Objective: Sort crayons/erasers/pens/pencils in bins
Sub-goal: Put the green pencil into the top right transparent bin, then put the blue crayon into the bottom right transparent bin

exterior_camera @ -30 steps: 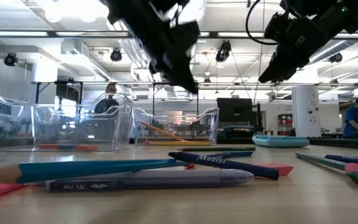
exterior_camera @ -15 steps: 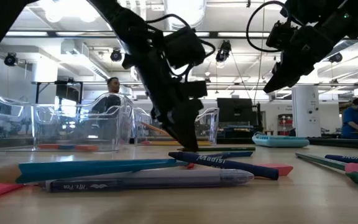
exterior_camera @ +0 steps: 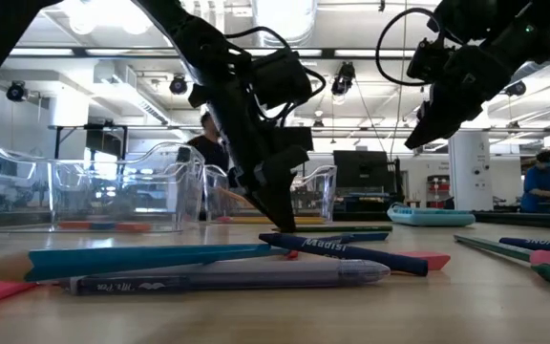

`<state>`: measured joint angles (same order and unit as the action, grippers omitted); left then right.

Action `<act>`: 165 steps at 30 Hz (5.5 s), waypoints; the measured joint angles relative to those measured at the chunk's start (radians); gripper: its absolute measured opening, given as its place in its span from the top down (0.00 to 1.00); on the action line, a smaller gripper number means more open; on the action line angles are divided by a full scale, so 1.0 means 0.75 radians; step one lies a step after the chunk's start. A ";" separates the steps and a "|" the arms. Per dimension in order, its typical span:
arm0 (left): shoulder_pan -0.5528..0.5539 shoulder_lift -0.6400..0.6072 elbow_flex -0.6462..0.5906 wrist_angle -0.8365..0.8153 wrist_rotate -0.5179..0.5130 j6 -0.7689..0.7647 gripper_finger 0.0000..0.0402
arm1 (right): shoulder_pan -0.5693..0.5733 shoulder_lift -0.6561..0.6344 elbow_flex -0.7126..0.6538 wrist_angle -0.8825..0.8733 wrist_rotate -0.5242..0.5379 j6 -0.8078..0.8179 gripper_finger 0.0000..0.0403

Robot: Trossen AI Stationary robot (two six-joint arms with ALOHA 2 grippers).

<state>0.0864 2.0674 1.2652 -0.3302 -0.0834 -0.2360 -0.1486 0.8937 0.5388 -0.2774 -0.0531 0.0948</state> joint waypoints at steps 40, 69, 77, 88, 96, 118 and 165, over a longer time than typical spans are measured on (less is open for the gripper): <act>-0.179 -0.332 0.003 -0.043 -0.066 0.055 1.00 | 0.001 0.186 -0.001 0.103 -0.053 -0.058 0.70; -0.216 -0.107 -0.058 0.077 -0.003 -0.028 0.65 | 0.093 0.803 0.025 0.230 -0.134 -0.182 0.67; -0.216 -0.101 -0.066 0.053 -0.012 -0.023 0.72 | 0.094 0.933 0.026 0.234 -0.152 -0.177 0.85; -0.213 -0.113 -0.080 0.060 -0.010 -0.024 0.74 | 0.100 0.833 0.032 0.237 -0.155 -0.216 0.95; -0.211 -0.224 -0.088 -0.002 -0.094 0.006 0.74 | 0.101 0.636 0.026 0.161 -0.137 -0.197 0.96; -0.274 -0.757 -0.106 0.055 -0.475 0.082 0.74 | -0.015 0.484 0.267 0.104 0.075 -0.211 0.96; -0.676 -0.435 -0.142 0.208 -0.178 -0.205 0.74 | 0.233 -0.053 0.324 -0.234 0.030 -0.004 0.61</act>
<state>-0.4204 1.7409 1.1587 -0.1741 -0.2169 -0.3895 0.0259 0.8538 0.7819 -0.4531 -0.0304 0.0917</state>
